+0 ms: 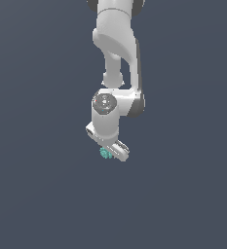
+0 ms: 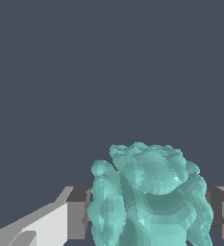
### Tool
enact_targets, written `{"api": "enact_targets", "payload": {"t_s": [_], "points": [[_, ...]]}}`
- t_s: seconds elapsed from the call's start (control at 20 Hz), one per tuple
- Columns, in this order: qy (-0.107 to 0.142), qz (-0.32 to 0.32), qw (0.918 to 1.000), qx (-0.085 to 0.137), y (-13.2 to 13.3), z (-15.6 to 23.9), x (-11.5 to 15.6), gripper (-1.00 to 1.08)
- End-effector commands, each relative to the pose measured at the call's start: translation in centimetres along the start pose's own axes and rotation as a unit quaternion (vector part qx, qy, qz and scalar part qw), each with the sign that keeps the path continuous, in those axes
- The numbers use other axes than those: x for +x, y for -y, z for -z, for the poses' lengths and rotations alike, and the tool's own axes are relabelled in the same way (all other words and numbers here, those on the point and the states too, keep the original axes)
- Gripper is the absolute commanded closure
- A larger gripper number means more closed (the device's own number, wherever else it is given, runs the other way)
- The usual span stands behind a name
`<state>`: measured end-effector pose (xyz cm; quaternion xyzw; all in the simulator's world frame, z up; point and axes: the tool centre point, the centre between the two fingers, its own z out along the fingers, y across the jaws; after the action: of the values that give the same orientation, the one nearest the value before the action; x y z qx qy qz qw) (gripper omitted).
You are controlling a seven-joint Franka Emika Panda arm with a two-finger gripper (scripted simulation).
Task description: Pick up the object and move it to a goal position.
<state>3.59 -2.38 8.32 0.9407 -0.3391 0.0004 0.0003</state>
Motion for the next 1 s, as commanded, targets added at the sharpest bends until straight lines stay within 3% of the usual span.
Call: {"api": "enact_targets", "payload": {"t_s": [0.0,0.5,0.95], "points": [[0.000,0.000,1.0000,0.000,2.3,1.3,-0.7,1.08],[0.000,0.000,1.0000,0.000,11.7,6.6,-3.3,1.08],[0.000,0.000,1.0000,0.000,17.8,9.9,-4.7,1.08]]}}
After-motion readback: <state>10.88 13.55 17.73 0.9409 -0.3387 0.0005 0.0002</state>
